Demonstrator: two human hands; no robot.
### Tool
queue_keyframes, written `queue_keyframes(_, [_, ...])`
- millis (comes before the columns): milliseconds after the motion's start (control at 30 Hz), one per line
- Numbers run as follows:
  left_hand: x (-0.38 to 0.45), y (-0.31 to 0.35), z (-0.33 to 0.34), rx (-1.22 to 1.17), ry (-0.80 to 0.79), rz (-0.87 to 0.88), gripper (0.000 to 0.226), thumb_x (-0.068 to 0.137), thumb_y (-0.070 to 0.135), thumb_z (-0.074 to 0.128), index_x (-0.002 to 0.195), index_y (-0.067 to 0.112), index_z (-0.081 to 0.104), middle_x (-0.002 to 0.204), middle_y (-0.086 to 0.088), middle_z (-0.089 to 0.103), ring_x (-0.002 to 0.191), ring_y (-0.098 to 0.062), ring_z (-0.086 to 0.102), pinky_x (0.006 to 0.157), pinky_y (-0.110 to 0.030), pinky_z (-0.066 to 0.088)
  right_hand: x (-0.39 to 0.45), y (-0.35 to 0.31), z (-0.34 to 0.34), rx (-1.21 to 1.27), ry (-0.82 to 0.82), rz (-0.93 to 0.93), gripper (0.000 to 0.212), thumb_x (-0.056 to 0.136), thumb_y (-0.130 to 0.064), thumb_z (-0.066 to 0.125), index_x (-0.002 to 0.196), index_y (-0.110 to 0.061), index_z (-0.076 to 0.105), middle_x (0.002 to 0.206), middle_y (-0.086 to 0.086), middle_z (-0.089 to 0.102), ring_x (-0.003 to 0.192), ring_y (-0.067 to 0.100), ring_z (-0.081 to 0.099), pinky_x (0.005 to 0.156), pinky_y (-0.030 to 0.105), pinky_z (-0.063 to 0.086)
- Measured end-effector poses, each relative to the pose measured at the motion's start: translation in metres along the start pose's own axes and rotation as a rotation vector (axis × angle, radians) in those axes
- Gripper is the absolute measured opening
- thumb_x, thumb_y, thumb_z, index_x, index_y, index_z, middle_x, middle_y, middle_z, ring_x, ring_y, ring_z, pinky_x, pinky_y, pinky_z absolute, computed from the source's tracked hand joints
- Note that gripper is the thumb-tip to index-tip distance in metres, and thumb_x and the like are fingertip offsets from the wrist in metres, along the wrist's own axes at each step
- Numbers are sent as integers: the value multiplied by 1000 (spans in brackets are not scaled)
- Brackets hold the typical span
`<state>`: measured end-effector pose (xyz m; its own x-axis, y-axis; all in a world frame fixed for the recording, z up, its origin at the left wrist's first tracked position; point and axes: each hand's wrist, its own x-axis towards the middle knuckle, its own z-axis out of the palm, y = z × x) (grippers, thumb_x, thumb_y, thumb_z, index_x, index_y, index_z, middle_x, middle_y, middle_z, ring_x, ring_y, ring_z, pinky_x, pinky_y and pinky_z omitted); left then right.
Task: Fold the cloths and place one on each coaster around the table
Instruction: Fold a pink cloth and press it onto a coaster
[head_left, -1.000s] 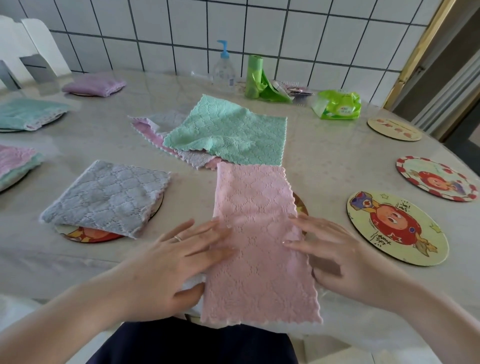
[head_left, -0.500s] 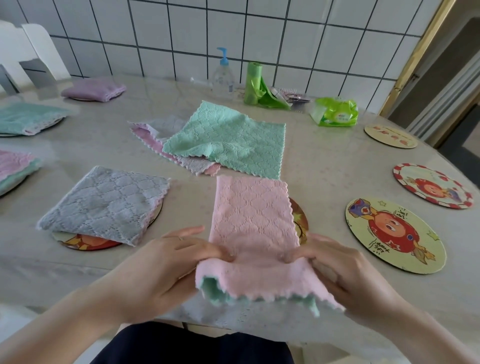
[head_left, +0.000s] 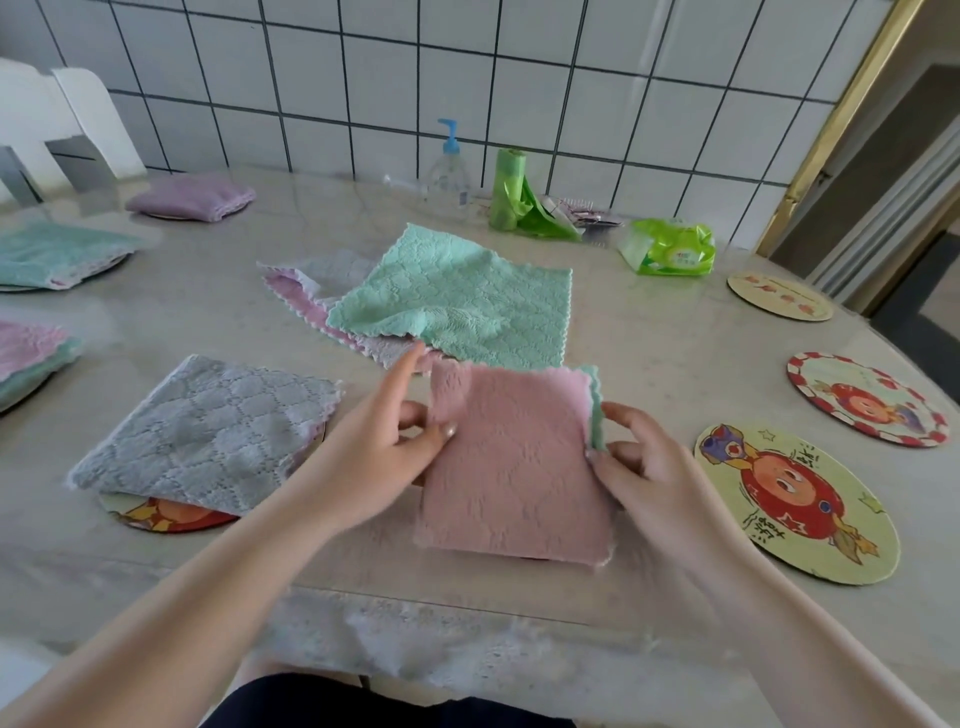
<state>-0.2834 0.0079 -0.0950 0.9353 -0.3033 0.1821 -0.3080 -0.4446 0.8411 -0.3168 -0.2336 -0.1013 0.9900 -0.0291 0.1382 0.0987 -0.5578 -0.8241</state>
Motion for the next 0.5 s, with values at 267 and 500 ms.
queue_keyframes(267, [15,-14,4,115,-60,-52,59,90,25,57,140,41,29,126,12,55,91,-5,64,88,-25,48,4,4,5,-228,11,-59,53,87,-14,56,127,-48,46,105,-16,63,86,-3,59,73,6,39])
queue_keyframes(500, [18,-16,6,228,-40,-87,46,91,28,54,136,27,44,142,12,42,126,-1,40,104,-20,30,8,4,8,-322,-44,-120,49,86,-4,51,118,-41,59,121,-22,56,99,-3,54,80,-2,32])
